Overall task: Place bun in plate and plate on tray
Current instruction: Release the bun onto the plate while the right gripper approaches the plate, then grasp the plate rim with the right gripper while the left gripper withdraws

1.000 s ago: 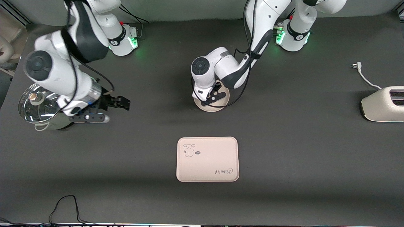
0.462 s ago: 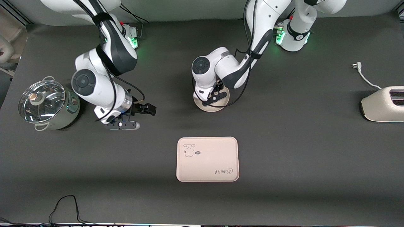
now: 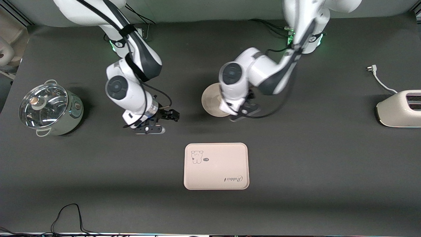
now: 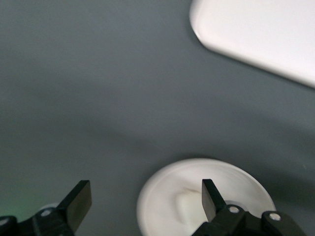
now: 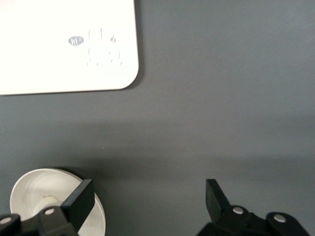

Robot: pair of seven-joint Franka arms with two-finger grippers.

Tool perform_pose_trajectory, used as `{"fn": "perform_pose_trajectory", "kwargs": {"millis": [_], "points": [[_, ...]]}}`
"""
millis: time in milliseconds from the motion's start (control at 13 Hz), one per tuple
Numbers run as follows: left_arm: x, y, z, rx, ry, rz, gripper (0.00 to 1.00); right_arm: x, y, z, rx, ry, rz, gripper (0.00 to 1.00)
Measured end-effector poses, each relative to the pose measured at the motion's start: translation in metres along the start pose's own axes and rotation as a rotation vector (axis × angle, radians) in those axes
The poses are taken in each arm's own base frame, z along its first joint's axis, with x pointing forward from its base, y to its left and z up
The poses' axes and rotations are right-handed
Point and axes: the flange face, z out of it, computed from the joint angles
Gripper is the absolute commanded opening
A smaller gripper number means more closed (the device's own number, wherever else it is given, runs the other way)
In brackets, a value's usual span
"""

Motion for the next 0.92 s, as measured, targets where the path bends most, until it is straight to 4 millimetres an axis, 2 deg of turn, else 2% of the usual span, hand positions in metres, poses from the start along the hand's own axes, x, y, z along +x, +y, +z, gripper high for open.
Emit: {"fn": "perform_pose_trajectory", "kwargs": {"millis": [77,231,308,462,538,692,769,923], "points": [[0.035,-0.036,-0.024,-0.007,-0.002,0.005,1.00,-0.011,-0.012,0.016,0.007,-0.004,0.018,1.00],[0.100,-0.106,-0.051,-0.038,0.005,-0.005,1.00,-0.036,-0.037,0.048,0.028,-0.001,0.037,1.00],[0.132,-0.143,-0.056,-0.052,0.007,-0.015,1.00,-0.050,-0.044,0.066,0.039,0.007,0.032,1.00],[0.177,-0.205,-0.062,-0.072,0.013,-0.013,1.00,-0.076,-0.052,0.097,0.049,0.002,0.000,1.00],[0.194,-0.234,-0.068,-0.084,0.026,-0.001,1.00,-0.089,-0.059,0.108,0.046,-0.010,-0.016,1.00],[0.215,-0.283,-0.087,-0.103,0.064,0.020,1.00,-0.106,-0.073,0.117,0.033,-0.014,-0.032,1.00],[0.220,-0.304,-0.099,-0.110,0.086,0.028,1.00,-0.113,-0.078,0.121,0.024,-0.017,-0.042,1.00],[0.222,-0.339,-0.121,-0.109,0.109,0.062,1.00,-0.123,-0.082,0.134,0.015,-0.029,-0.058,0.89]]}}
